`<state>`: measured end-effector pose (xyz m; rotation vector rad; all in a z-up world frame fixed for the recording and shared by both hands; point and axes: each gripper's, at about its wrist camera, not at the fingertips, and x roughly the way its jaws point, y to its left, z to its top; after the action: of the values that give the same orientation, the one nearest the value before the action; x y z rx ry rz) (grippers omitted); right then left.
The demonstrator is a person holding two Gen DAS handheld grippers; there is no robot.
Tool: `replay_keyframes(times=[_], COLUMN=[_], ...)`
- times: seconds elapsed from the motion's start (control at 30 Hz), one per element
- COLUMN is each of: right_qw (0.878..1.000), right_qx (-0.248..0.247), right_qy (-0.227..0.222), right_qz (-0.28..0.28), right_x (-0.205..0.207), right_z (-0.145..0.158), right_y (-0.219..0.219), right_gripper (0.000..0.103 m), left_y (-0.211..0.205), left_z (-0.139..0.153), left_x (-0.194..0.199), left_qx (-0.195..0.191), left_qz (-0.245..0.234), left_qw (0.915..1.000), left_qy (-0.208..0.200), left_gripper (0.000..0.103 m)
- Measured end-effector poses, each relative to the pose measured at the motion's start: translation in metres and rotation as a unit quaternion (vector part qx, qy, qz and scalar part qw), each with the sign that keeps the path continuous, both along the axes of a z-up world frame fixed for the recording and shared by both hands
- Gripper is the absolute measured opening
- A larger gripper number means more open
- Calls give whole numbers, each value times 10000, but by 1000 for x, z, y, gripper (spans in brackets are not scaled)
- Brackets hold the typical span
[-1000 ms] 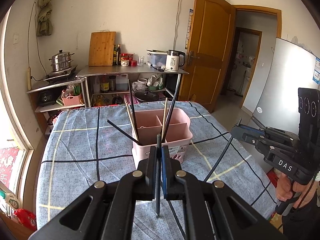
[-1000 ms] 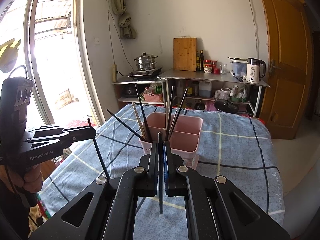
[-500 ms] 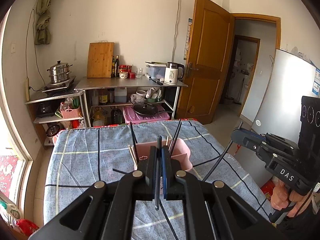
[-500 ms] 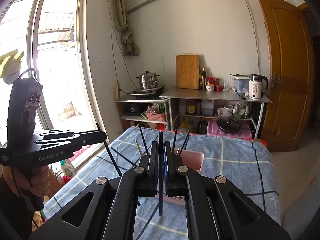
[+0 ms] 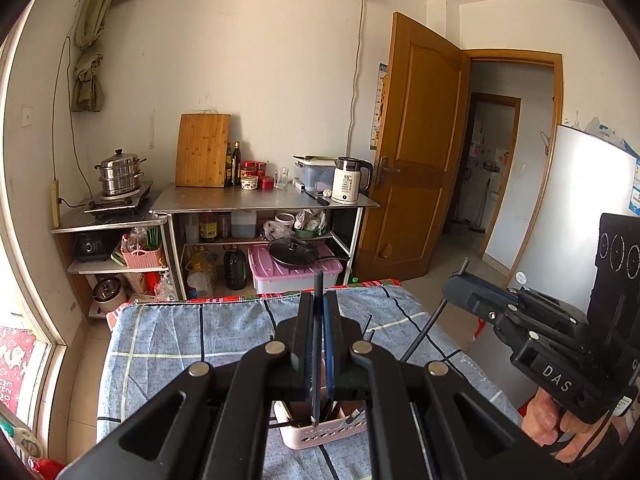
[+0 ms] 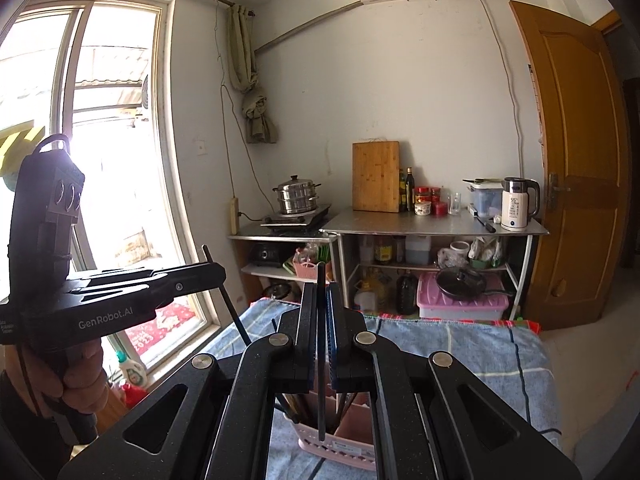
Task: Organize utensils
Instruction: 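Lift both black chopsticks and carry them above the pink basket, then lower the black chopsticks into the basket and open both tools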
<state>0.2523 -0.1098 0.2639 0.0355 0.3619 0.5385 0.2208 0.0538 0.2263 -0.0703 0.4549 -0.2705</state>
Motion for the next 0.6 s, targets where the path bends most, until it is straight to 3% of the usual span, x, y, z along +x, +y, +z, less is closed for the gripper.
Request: replay_keyframes(times=[0.3,0.6], right_qw=[9998,9980], right_qx=[2,-154], right_qy=[175,608], right_qz=[3,59], right_x=[20,30], right_z=[-19,-57], right_y=[5,10], right_gripper=[4,4], left_y=[4,5], left_z=[-25,-62], left_x=[22,40], left_qx=[-110,-115], left_qz=[-23,-64], left_qw=[9998,9980], left_qy=[165,613], left_gripper=[5,5])
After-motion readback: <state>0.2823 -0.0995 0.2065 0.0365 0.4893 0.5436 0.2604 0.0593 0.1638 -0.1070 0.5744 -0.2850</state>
